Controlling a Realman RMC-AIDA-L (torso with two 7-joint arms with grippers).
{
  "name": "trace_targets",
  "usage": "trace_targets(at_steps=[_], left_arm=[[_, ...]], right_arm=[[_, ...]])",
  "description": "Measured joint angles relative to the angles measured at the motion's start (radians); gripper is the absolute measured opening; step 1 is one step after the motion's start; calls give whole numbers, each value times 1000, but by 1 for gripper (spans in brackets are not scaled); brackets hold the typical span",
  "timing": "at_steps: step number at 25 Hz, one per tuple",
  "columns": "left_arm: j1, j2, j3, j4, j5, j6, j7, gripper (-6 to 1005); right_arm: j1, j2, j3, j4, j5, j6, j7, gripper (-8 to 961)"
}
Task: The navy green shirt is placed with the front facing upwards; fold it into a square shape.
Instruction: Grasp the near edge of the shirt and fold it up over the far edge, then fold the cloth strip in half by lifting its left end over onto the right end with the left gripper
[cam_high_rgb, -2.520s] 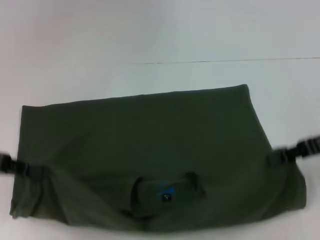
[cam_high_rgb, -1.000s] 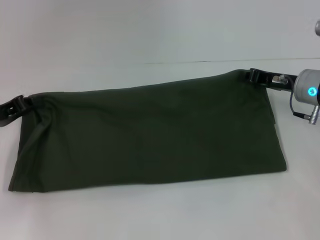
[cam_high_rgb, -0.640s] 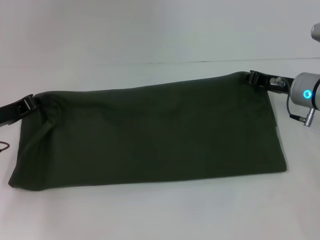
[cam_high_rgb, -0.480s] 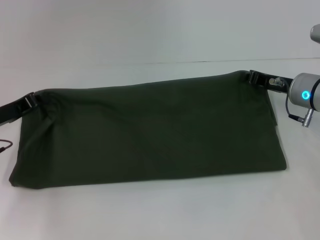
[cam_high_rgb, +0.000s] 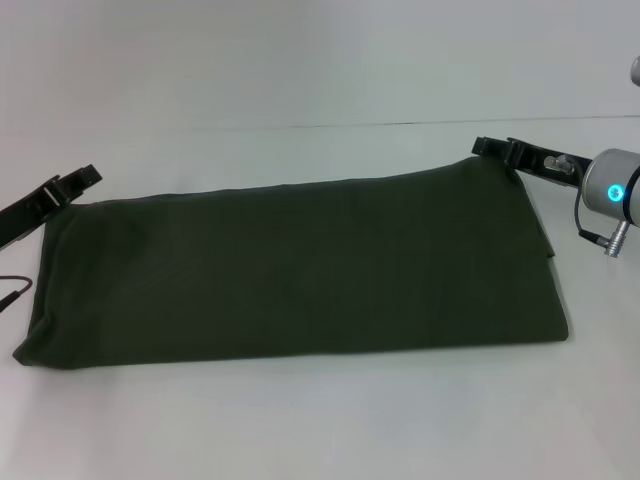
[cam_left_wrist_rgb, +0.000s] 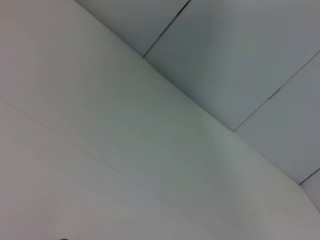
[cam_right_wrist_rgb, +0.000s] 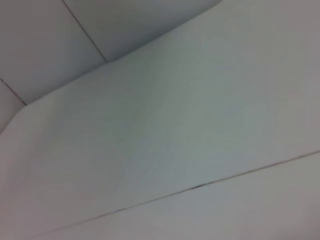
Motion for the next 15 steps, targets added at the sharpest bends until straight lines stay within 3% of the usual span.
trace_targets(at_steps=[3, 8, 12, 15], left_arm=[[3, -1, 1, 0, -6, -2, 3, 215], [19, 0, 0, 4, -17, 53, 23, 421], [42, 24, 1, 12, -13, 186, -17, 632], [56, 49, 19, 33, 27, 265, -116, 631]], right_arm=[[-15, 0, 1, -2, 40, -7, -1, 548], [-62, -7, -1, -14, 143, -73, -37, 655], [-109, -32, 4, -27, 194, -207, -38, 741], [-143, -66, -4, -28, 187, -323, 10, 796]])
